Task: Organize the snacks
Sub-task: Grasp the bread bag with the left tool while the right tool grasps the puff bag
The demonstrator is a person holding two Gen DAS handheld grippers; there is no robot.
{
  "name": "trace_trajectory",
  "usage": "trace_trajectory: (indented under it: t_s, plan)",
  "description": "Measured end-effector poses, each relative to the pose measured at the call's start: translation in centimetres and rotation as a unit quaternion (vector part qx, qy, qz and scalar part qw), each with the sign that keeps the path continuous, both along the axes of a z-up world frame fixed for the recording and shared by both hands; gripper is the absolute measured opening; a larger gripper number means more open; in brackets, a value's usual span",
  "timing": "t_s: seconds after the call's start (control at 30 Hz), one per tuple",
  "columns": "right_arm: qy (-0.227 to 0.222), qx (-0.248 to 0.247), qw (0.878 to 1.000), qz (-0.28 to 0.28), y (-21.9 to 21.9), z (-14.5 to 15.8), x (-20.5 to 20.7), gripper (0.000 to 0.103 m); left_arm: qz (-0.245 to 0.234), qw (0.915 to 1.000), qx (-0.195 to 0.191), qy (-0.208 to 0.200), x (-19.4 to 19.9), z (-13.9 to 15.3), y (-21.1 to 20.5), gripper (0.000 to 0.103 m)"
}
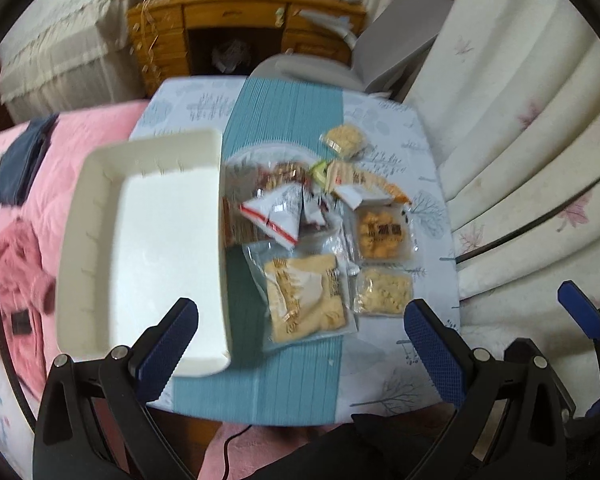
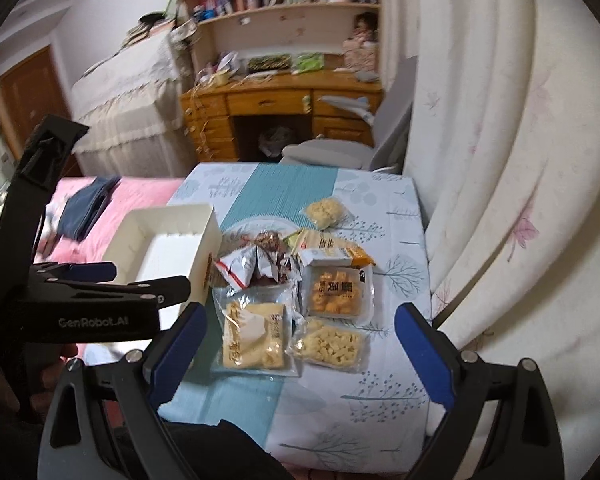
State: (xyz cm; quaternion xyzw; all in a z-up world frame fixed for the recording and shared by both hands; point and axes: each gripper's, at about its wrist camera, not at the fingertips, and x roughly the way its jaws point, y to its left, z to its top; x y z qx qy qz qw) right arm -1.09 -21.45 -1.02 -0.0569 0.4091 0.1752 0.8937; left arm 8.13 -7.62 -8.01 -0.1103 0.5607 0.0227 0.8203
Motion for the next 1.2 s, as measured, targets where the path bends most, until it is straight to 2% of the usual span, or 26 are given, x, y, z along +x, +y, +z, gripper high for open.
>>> trace_trajectory:
  t_s: [0.33, 0.73, 0.93, 1.2]
  plan:
    - [0.034, -0.036, 0.993, 0.109, -2.6, -4.5, 3.5, 0.096, 0.066, 0.9932, 0.004, 0.096, 2.5, -6.5, -2.7, 0.102]
    - [0.044, -0.056, 0.978, 0.198, -3.9, -12.6, 5.5, 0.095, 0.110, 0.9750, 0.005, 0.193, 6.5, -14.4, -3.3, 0.102]
    - [0.054, -0.078, 0.971, 0.220, -3.8, -17.1, 6.9, 0.095, 0.127, 0.9652, 0.006, 0.228, 7.8, -17.5, -2.9, 0.102]
    - [0.056, -0.077, 0.962, 0.257, -2.8, -20.4, 7.8, 0.095, 0.139, 0.9571, 0.006, 0.254, 8.6, -20.3, -2.0, 0.102]
